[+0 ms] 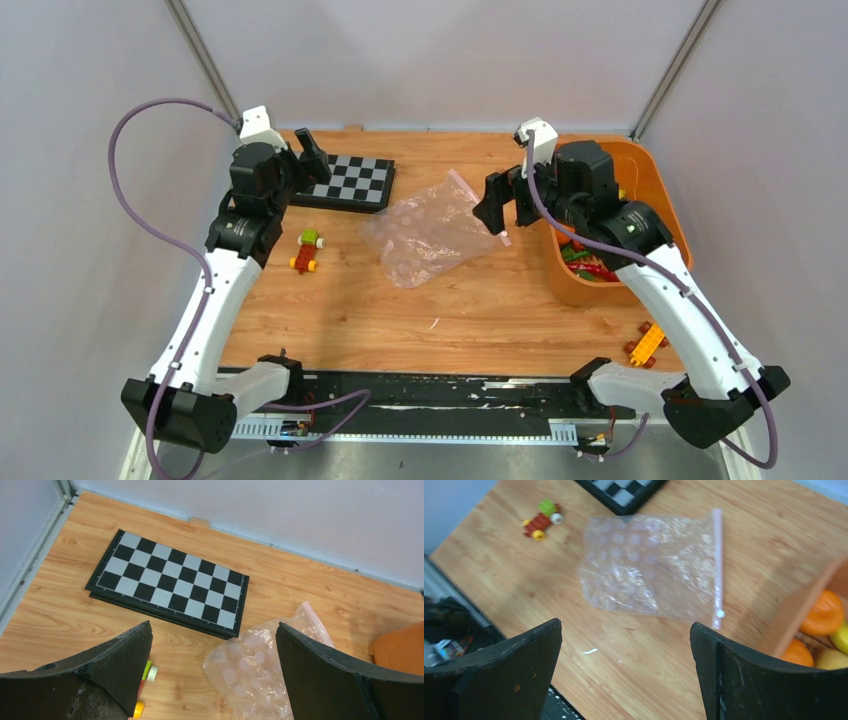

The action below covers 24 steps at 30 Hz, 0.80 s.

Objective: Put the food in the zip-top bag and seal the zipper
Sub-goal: Pick up the zipper food storage bag at the center of the board.

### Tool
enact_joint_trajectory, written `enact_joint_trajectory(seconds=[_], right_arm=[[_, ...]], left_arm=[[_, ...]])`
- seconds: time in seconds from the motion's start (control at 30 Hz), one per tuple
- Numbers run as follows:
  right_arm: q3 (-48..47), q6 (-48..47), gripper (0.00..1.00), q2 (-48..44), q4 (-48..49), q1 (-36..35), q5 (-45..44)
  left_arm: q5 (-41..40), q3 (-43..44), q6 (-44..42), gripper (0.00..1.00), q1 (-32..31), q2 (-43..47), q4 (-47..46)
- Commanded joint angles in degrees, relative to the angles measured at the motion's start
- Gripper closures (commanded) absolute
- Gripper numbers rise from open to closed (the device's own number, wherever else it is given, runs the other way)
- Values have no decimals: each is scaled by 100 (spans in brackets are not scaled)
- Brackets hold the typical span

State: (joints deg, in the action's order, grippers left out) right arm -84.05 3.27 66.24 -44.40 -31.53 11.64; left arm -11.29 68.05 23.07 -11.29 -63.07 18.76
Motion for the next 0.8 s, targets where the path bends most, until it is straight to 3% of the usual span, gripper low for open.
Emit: enact_joint_trajectory(seconds=[0.0,0.2,0.33,0.5,0.6,0.7,0.77], right_arm=[[61,13,0,35,-88,-7,-1412],[380,230,0,158,210,0,-933],[395,392,1,418,152,5,-1073],[401,176,1,868,303,18,-1159],[101,127,6,1361,361,81,-1311],[-344,131,23,1939,299,223,-1318],[-516,177,22,2326,370,330,-1375]], left_arm=[[-485,107,162,0,-14,227,30],[685,-849,-80,0,-14,861,-1191],[404,-1555,724,0,-11,1389,-1840],[1511,-1357,400,0,103,1251,-1549],[1947,-1092,271,0,101,1025,-1175],[2216,-1024,121,0,101,955,-901],[2366,-1127,79,0,101,966,-796]])
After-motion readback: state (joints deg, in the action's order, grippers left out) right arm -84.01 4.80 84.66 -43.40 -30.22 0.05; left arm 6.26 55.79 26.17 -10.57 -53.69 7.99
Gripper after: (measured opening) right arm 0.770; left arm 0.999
